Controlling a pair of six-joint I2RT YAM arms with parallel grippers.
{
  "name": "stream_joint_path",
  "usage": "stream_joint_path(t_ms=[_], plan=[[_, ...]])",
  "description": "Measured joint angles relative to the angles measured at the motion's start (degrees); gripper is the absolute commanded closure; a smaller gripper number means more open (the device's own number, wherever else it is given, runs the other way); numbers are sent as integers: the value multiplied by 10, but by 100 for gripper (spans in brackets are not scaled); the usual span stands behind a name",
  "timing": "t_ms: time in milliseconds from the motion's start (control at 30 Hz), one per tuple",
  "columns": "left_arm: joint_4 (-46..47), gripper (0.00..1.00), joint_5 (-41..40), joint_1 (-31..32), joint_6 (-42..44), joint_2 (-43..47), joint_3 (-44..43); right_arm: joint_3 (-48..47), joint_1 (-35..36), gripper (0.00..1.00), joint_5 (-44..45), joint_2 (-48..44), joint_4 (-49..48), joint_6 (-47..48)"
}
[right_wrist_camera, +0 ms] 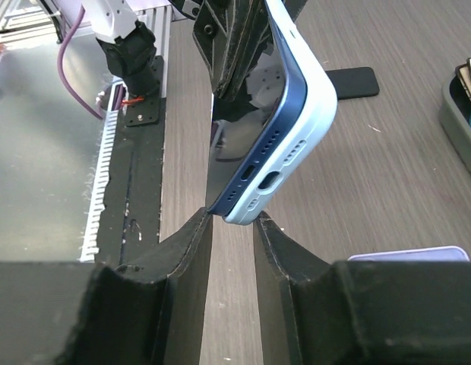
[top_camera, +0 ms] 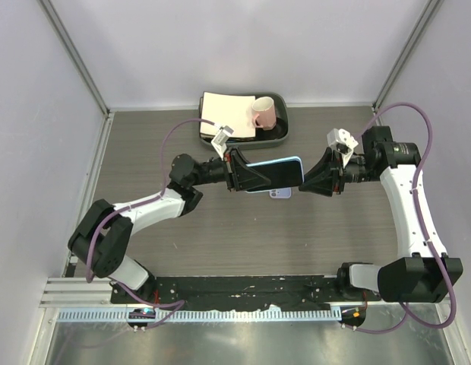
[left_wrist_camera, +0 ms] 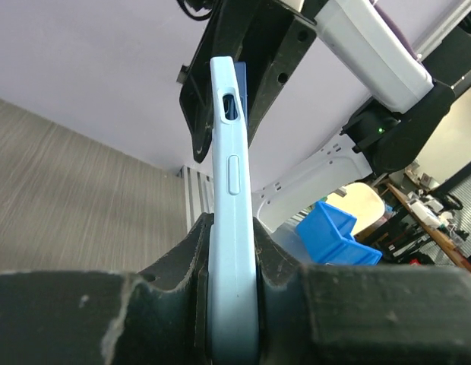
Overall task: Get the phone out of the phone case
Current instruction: Remove the phone case from the phone.
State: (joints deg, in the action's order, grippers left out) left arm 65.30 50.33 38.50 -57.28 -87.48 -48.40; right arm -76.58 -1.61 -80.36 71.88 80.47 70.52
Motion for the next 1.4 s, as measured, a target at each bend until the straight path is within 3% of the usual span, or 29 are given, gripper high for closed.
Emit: stream_joint_path(t_ms=[500, 900, 1200, 1400], plan=[[19, 100, 13, -12, -54, 0, 4, -15, -4, 63, -18, 13, -9, 12], [46, 100, 26, -18, -50, 0, 4, -49, -9, 58, -20, 35, -9, -123], [44, 100, 96, -9, -50, 1, 4, 2, -14, 57, -34, -68, -149, -292], [45, 100, 110, -9, -52, 1, 4, 19, -14, 58, -42, -70, -186, -330]])
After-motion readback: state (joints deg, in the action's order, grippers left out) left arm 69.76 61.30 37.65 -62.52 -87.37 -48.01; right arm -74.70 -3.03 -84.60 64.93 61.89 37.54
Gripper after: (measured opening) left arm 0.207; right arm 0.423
